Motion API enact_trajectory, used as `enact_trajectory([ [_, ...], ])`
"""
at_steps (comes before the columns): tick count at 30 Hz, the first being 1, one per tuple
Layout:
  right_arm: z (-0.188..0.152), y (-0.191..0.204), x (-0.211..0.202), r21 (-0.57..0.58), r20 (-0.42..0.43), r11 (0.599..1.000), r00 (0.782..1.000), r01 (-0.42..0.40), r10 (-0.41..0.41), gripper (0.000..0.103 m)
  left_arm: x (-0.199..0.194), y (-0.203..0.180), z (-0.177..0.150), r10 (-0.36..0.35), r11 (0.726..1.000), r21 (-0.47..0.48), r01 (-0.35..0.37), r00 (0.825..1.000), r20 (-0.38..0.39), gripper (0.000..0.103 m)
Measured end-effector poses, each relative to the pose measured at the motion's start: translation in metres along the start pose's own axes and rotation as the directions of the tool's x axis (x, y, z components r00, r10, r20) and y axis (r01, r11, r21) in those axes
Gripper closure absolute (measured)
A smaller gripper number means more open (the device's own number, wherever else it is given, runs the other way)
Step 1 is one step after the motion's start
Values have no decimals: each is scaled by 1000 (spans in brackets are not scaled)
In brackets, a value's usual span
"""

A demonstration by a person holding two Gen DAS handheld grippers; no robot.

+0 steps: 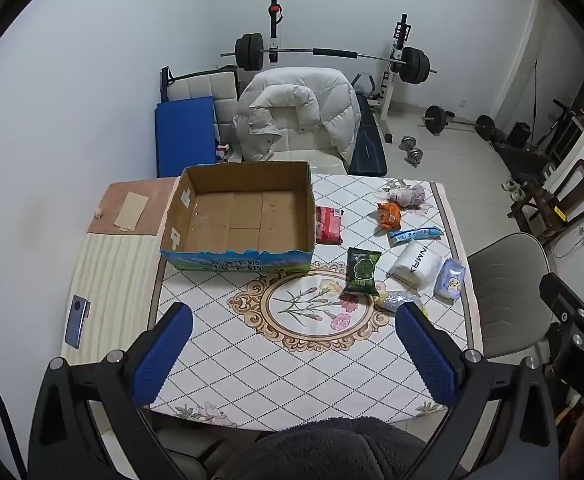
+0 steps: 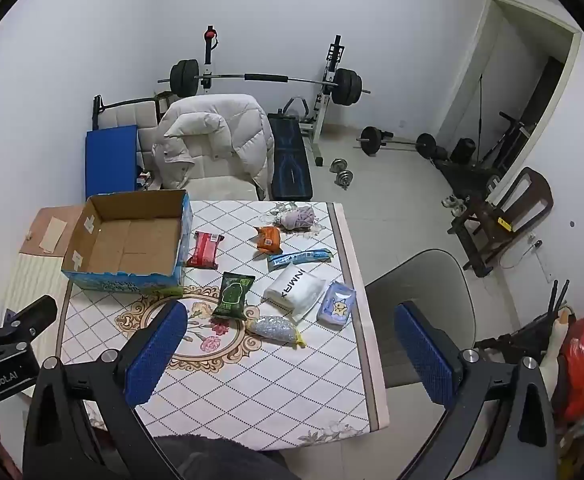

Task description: Organize soft objects

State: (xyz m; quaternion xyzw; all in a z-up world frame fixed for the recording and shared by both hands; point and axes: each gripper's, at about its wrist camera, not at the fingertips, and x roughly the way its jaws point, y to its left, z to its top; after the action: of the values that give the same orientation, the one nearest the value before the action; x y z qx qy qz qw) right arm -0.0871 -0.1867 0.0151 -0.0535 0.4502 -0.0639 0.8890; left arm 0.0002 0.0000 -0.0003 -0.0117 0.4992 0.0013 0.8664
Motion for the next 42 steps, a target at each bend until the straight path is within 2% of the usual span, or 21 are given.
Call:
enact_trajectory([
  [25,-9,-4,7,10,0,1000,1000,-3,3,0,-3,-4,-4,-7,1000,-4,7,1000,-3,0],
  [42,-3,-5,-13,4,7,1000,1000,-11,11,0,-5,-6,-1,-8,1000,-7,8,1000,4,0],
])
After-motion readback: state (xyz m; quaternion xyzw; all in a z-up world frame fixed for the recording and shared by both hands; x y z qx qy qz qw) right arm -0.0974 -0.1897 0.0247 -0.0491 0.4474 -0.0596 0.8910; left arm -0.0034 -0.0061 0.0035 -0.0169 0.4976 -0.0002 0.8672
